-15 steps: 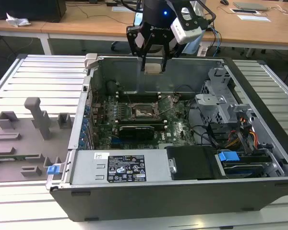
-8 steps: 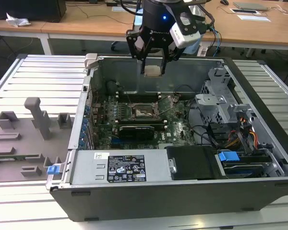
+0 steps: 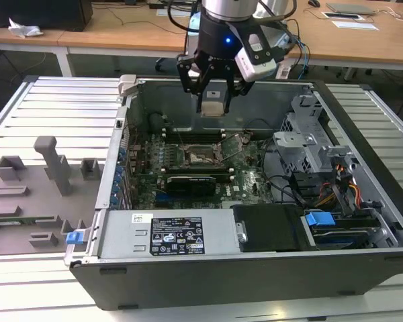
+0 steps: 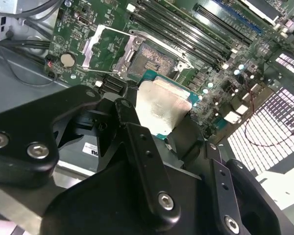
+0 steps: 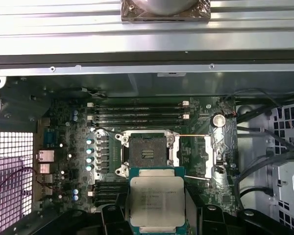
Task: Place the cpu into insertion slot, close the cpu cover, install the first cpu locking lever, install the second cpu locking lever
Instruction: 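Place the cpu into insertion slot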
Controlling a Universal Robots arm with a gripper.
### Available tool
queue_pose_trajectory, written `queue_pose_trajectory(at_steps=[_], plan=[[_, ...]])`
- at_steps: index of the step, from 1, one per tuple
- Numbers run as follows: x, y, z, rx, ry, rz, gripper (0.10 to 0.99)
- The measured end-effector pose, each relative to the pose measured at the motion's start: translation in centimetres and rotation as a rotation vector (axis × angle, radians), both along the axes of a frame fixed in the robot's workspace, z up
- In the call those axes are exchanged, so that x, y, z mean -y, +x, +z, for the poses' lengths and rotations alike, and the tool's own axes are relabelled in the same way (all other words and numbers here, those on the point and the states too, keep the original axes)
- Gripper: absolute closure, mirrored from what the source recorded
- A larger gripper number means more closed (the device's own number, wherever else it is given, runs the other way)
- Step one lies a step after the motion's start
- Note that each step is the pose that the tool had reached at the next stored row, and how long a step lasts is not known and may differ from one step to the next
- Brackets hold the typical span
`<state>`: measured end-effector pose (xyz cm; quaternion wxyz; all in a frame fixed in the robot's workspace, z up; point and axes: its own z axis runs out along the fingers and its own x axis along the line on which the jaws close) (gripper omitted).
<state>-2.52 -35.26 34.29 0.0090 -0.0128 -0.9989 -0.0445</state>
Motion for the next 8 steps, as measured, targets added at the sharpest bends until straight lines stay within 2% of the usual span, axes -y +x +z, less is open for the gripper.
queue_pose_trajectory(at_steps=[8], plan=[[0.0, -0.08, -1.71, 0.0, 0.0, 0.0, 0.549]])
